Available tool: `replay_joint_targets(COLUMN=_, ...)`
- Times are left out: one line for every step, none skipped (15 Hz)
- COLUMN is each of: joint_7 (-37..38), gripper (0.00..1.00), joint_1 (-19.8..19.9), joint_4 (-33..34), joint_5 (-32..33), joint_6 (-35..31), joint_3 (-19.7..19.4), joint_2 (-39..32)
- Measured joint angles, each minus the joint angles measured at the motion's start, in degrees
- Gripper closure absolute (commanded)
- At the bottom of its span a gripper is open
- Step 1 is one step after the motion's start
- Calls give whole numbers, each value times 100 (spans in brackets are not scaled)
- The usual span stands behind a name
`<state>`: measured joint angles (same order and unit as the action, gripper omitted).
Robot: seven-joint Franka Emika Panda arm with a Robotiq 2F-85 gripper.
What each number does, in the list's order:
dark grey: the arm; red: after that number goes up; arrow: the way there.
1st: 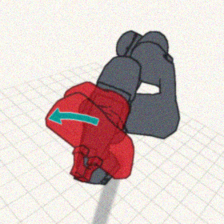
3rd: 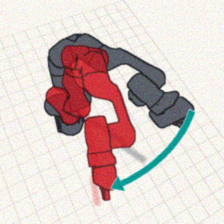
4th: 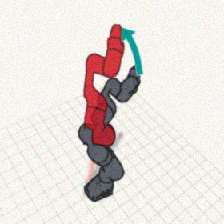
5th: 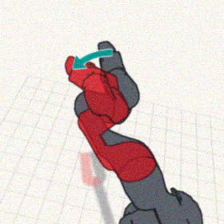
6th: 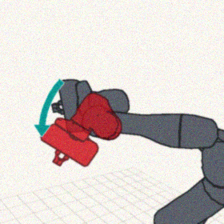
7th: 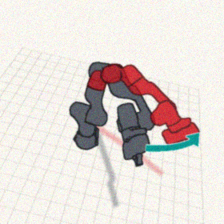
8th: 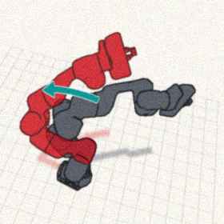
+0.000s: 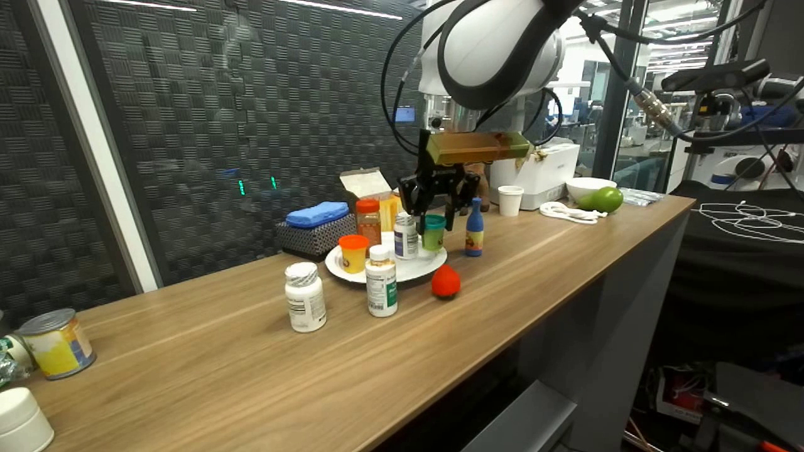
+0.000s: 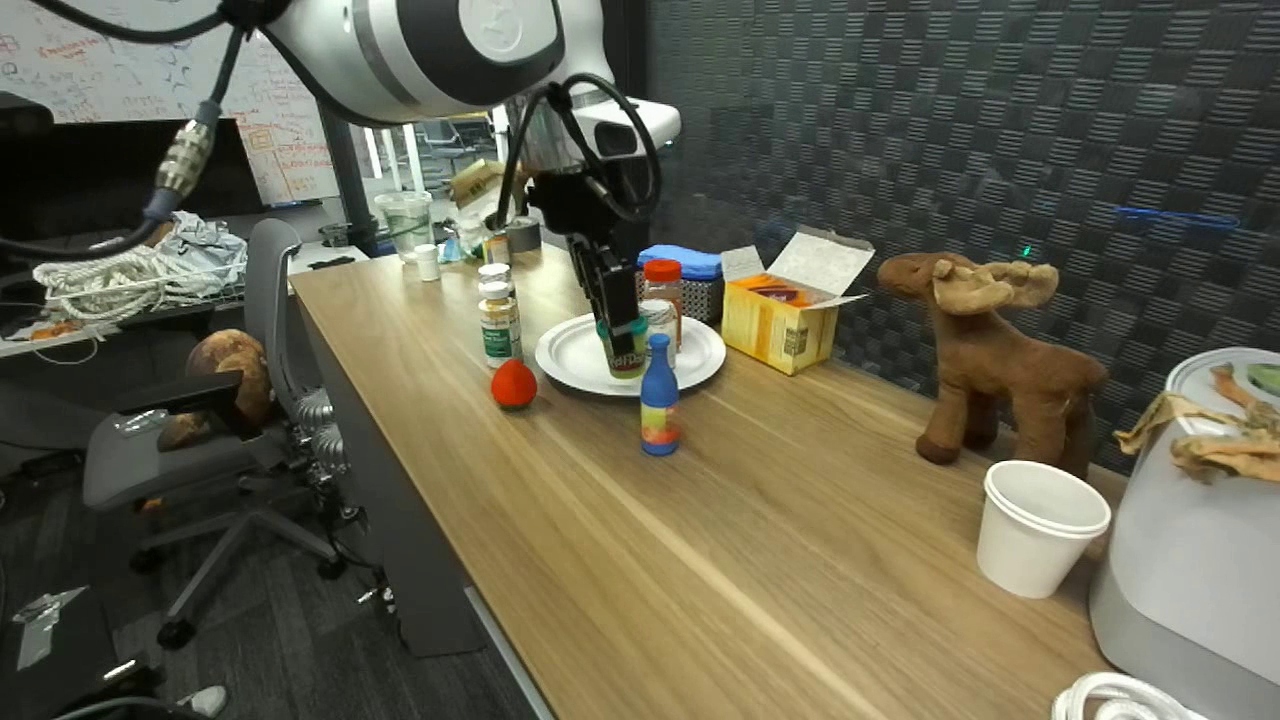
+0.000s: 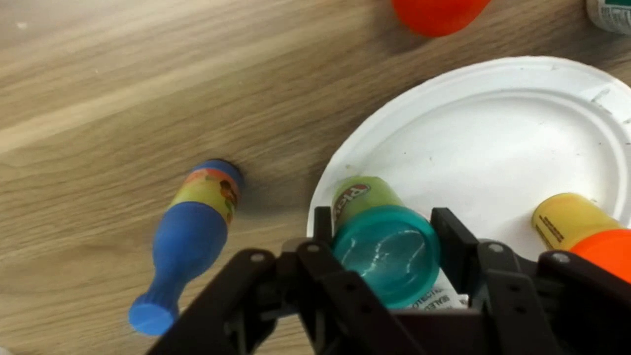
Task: Pick up the bottles and small containers from the table and put them on the white plate.
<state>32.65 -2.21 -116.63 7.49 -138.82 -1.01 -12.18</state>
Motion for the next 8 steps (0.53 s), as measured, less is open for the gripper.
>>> replay_joint_targets(joint_7=-47, gripper=72, joint_1=-6, joint_4=72, joint_5=-34, joint_6=1, joint_3=2, joint_2=-43)
replay_joint_targets(joint_7=-118, gripper=72, joint_1=-10, joint_4=128, joint_5=-107, joint_6=3, joint_3=6, joint_2=-78)
replay_joint_targets(joint_7=-200, gripper=72, joint_1=-12, joint_4=165, joint_5=-195, joint_6=6, joint_3=9, joint_2=-105)
replay_joint_targets(joint_7=-283, gripper=72, joint_1=-12, joint_4=180, joint_5=-288, joint_6=10, joint_3=14, joint_2=-126)
replay_joint_targets(joint_7=-368, gripper=72, joint_1=-12, joint_4=180, joint_5=-391, joint_6=21, joint_3=19, joint_2=-145)
replay_joint_targets(joint_7=-455, gripper=72, joint_1=-12, joint_4=175, joint_5=-499, joint_6=44, joint_3=24, joint_2=-165)
replay_joint_targets(joint_7=-523, gripper=72, joint_1=-12, joint_4=169, joint_5=-593, joint_6=73, joint_3=25, joint_2=-184)
replay_joint_targets(joint_7=-585, gripper=72, joint_1=-12, joint_4=163, joint_5=-681, joint_6=109, joint_3=25, joint_2=-206)
